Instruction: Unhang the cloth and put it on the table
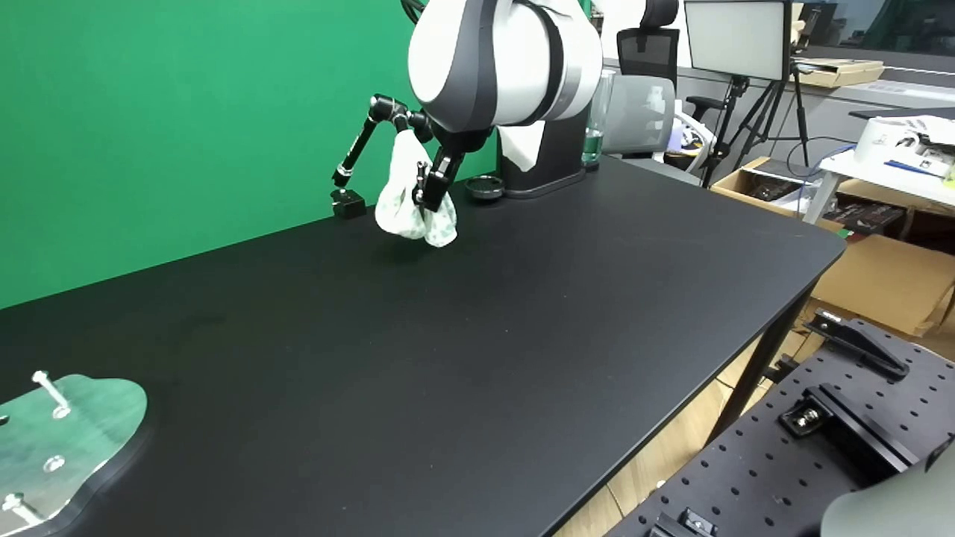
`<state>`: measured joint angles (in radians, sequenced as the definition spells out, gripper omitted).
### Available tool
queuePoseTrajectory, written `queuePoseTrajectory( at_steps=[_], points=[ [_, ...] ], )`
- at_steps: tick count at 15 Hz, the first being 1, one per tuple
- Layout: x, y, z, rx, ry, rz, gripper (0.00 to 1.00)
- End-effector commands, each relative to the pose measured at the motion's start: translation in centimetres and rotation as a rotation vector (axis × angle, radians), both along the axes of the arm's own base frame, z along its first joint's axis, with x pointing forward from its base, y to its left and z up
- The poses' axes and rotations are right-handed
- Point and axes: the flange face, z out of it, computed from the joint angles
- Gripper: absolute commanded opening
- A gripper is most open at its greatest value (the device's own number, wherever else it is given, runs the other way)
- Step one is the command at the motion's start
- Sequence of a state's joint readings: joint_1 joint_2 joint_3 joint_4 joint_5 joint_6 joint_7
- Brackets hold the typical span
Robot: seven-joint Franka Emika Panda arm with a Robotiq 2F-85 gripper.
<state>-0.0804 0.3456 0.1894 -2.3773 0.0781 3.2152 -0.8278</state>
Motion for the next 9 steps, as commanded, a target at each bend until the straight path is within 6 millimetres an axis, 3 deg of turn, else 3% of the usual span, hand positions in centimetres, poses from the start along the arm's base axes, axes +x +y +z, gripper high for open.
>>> queuePoseTrajectory(
  at_steps=[1, 6, 9],
  points=[
    [1.1, -0.7, 0.1, 0.030, -0.035, -0.020, 0.34],
    [0.9, -1.1, -0.3, 0.040, -0.024, -0.023, 0.01],
    [1.3, -2.3, 0.6, 0.037, -0.049, -0.051, 0.00]
  ],
)
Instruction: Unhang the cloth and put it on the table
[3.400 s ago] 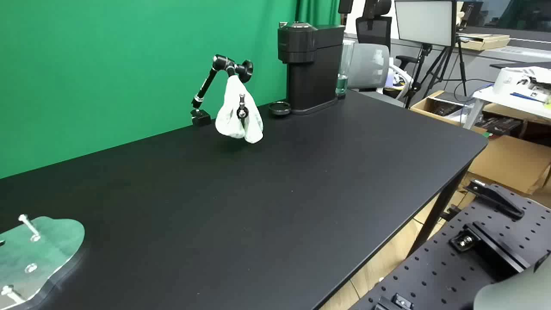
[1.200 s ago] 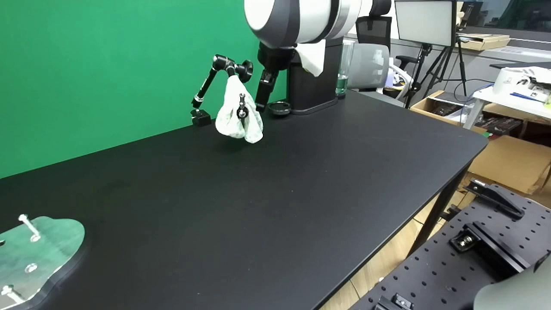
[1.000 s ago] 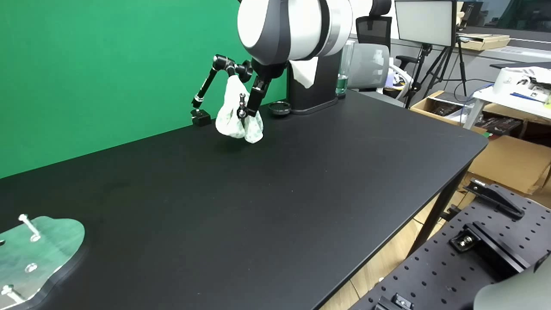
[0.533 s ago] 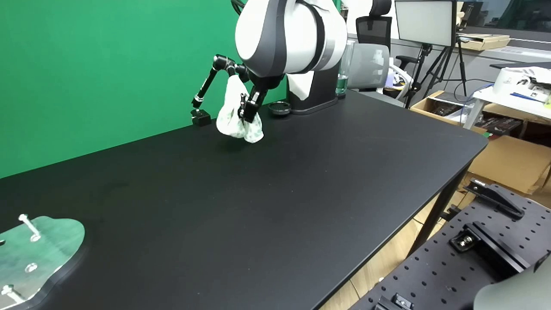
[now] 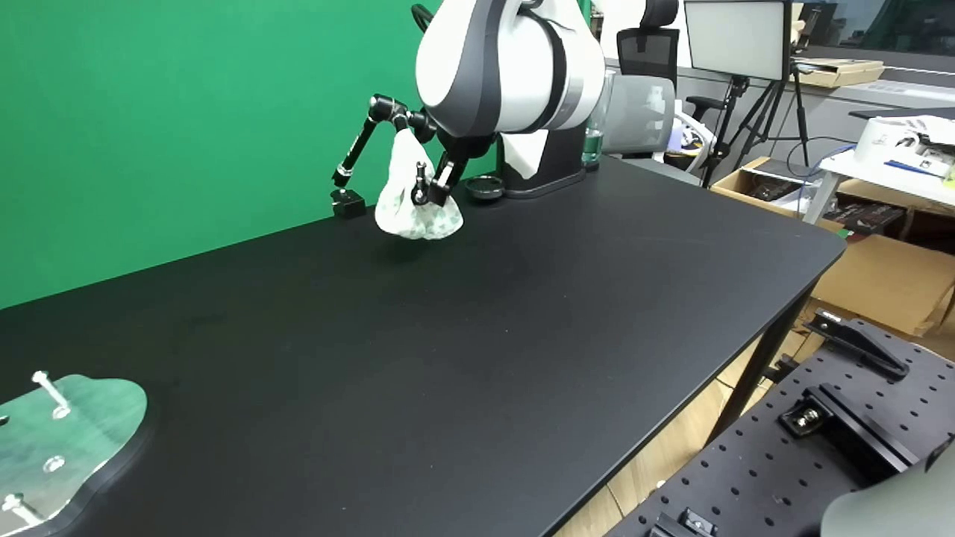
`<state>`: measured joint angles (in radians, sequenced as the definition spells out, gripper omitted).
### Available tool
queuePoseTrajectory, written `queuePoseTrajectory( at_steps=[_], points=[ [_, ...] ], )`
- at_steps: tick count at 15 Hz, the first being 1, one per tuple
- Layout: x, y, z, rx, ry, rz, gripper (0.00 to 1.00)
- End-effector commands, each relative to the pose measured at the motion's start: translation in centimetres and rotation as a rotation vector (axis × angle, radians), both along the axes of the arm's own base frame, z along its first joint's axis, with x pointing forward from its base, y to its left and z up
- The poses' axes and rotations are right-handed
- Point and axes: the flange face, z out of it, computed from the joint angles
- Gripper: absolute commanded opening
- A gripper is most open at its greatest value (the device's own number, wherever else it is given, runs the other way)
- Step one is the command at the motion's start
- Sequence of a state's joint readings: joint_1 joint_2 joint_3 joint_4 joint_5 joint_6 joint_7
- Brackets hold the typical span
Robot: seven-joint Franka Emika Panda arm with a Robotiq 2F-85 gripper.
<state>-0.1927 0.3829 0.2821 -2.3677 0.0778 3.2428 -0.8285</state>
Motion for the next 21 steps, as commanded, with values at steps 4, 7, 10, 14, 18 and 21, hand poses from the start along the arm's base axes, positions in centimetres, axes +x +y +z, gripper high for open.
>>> queuePoseTrajectory(
  at_steps=[4, 7, 10, 14, 18, 21],
  points=[
    [0.8, -3.1, 3.0, -0.013, -0.050, -0.068, 0.02],
    [0.0, -4.7, 4.6, -0.018, -0.044, -0.119, 0.02],
    [-1.7, -6.8, 6.0, -0.006, -0.006, -0.203, 0.02],
    [-6.5, -10.6, 5.2, 0.017, 0.164, -0.358, 0.02],
    [-10.5, -12.5, 3.8, 0.022, 0.329, -0.466, 0.02],
    [-12.1, -12.2, 3.2, 0.042, 0.416, -0.497, 0.02]
  ],
)
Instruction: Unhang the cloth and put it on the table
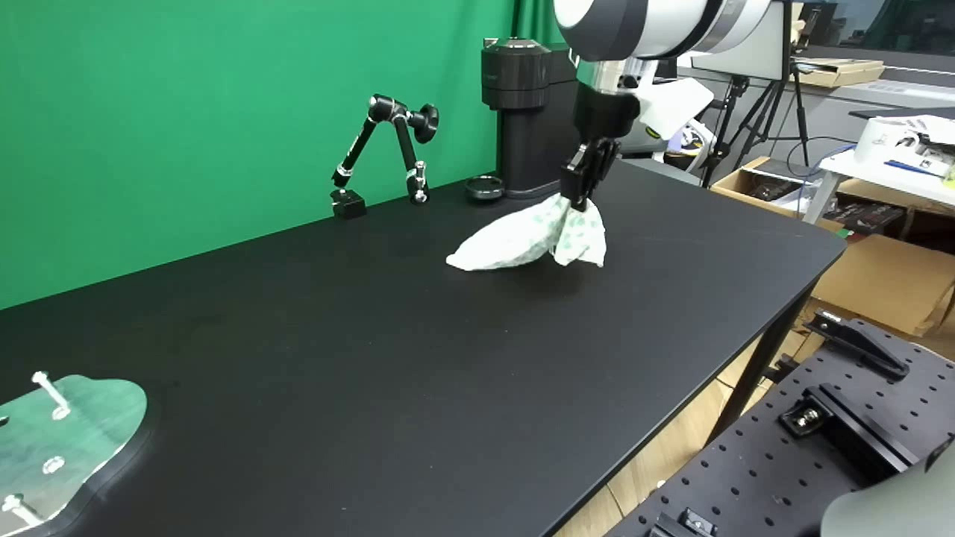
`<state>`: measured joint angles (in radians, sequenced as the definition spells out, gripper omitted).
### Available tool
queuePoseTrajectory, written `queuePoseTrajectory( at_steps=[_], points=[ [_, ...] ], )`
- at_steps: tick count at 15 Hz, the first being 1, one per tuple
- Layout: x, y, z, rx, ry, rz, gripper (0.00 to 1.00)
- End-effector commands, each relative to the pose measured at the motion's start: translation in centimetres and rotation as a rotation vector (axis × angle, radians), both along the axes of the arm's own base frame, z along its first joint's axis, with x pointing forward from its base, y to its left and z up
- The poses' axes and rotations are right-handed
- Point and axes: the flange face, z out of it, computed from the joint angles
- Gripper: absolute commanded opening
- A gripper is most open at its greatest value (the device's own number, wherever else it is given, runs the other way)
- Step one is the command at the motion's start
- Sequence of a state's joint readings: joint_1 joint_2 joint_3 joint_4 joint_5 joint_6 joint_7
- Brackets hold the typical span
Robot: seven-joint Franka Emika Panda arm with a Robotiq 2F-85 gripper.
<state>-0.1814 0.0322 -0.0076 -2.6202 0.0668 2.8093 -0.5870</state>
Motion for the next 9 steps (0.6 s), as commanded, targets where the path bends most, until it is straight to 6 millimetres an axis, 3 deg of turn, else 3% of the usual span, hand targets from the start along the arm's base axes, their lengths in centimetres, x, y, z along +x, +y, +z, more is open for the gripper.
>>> queuePoseTrajectory(
  at_steps=[1, 2, 9],
  points=[
    [-1.9, 0.9, 0.4, 0.033, 0.073, -0.064, 0.31],
    [-2.0, 1.1, 0.3, 0.041, 0.092, -0.071, 0.32],
    [-3.3, 3.0, 0.0, 0.089, 0.295, -0.177, 0.79]
  ],
)
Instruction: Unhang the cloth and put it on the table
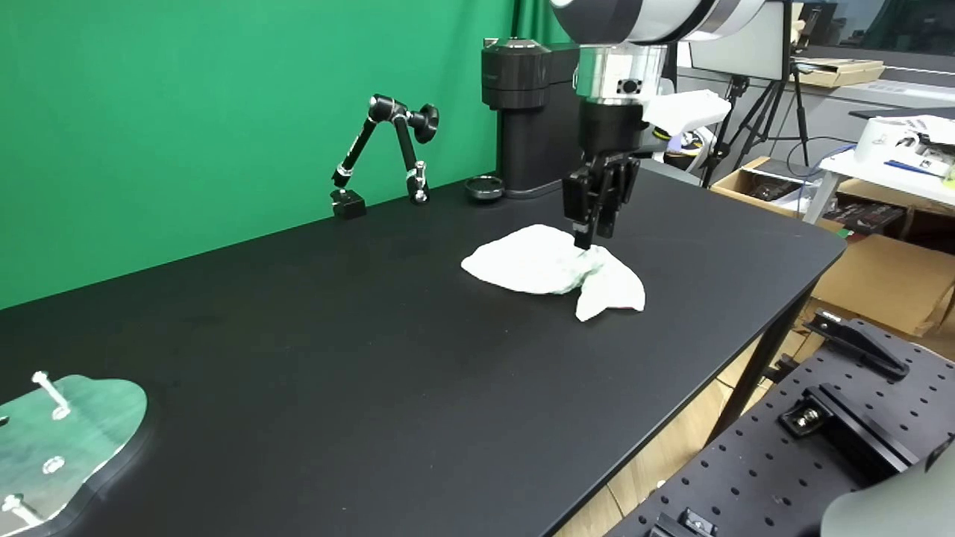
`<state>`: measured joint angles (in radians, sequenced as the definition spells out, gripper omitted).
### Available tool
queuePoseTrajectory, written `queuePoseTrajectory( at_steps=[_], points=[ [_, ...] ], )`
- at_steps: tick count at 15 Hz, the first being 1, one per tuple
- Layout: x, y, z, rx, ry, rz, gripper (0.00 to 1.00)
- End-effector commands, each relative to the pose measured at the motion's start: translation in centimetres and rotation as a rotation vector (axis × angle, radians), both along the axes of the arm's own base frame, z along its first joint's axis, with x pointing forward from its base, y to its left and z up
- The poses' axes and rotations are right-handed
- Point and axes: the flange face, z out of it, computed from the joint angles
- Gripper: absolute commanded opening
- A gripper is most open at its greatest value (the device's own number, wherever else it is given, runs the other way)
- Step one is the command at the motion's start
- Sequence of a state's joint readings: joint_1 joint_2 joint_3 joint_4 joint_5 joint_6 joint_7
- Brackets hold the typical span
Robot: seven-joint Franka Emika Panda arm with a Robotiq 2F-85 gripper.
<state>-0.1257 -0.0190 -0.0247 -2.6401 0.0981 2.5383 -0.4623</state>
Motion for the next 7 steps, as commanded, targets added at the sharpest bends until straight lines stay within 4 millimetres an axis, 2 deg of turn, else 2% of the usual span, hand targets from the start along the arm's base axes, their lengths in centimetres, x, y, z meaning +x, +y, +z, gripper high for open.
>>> queuePoseTrajectory(
  at_steps=[1, 3, 7],
  points=[
    [-0.7, 0.9, 1.1, 0.005, 0.084, -0.089, 0.85],
    [-0.8, 1.2, 1.5, 0.000, 0.101, -0.109, 0.98],
    [-0.9, 1.8, 2.2, 0.001, 0.122, -0.121, 1.00]
  ],
)
